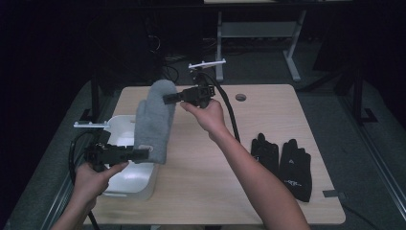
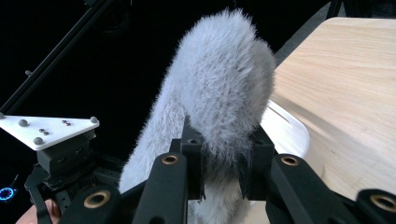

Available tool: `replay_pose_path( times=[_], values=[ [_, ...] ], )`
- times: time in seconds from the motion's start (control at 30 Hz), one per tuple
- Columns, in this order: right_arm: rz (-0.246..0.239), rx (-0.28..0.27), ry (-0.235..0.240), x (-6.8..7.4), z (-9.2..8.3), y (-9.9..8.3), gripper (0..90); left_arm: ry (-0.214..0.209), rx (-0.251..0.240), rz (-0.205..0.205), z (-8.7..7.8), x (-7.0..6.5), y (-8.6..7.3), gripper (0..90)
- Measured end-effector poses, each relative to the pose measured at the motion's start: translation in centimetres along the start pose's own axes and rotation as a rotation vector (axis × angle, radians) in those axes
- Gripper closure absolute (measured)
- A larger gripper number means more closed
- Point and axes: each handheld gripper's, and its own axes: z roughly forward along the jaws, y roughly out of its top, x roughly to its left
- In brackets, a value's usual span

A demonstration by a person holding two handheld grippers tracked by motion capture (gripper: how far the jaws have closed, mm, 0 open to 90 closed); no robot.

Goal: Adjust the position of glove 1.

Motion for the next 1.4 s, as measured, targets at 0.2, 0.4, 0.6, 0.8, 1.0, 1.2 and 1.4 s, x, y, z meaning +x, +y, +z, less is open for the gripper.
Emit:
replay_pose_path(
  times=[0.2,0.4,0.6,0.8,1.0,1.2,1.4],
  values=[
    [-0.003,0.005,0.007,0.4,1.3,0.3,74.5,0.013,-0.004,-0.010,-1.1,0.8,-0.1,44.1],
    [-0.006,0.004,0.025,0.7,2.7,0.6,74.5,0.019,-0.014,-0.023,-2.3,1.6,-0.4,44.1],
    [0.001,0.014,0.032,1.0,4.3,0.7,74.6,0.041,-0.017,-0.031,-3.4,2.3,-0.8,44.2],
    [0.006,0.022,0.035,1.0,5.8,0.5,74.6,0.052,-0.010,-0.043,-4.1,3.3,-1.4,44.2],
    [0.009,0.043,0.033,0.9,7.4,0.0,74.6,0.062,-0.006,-0.064,-4.5,4.3,-2.3,44.2],
    [0.019,0.064,0.031,0.6,8.9,-0.6,74.6,0.072,0.013,-0.075,-4.7,5.2,-3.2,44.1],
    [0.026,0.085,0.025,0.1,10.1,-1.5,74.6,0.087,0.036,-0.085,-4.8,6.0,-3.9,44.2]
  ],
)
